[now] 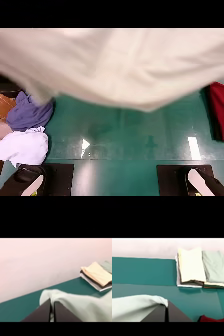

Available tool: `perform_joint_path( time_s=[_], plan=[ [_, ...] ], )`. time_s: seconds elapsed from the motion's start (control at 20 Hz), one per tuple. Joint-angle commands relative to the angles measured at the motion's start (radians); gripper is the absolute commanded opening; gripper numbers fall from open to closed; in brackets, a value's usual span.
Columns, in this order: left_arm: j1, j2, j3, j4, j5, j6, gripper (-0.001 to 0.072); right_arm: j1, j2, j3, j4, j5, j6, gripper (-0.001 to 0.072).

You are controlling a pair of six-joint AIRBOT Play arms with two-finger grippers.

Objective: Fold the shirts.

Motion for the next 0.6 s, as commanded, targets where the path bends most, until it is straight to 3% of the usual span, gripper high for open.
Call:
perform_joint_path(
  time_s=[0.0, 0.15, 0.3, 0.4, 0.55],
  plan=[
    [0.001, -0.031, -0.013, -0.01, -0.19, 0.0, 0.0028, -0.026, -0.101, 0.061, 0.008, 0.083, 0.015, 0.0015],
    [0.001, -0.116, -0.207, -0.017, -0.303, 0.001, 0.0029, 0.037, -0.201, -0.089, -0.005, 0.09, 0.015, 0.0016],
    [0.001, -0.217, -0.488, -0.022, -0.255, 0.004, 0.0029, 0.119, -0.353, -0.228, -0.006, 0.085, 0.016, 0.0015],
    [0.001, -0.302, -0.668, -0.021, -0.127, 0.011, 0.0029, 0.159, -0.469, -0.296, -0.005, 0.058, 0.039, 0.0015],
    [0.001, -0.457, -0.802, 0.016, 0.174, 0.049, 0.003, 0.212, -0.614, -0.318, -0.004, -0.069, 0.039, 0.0016]
  ],
)
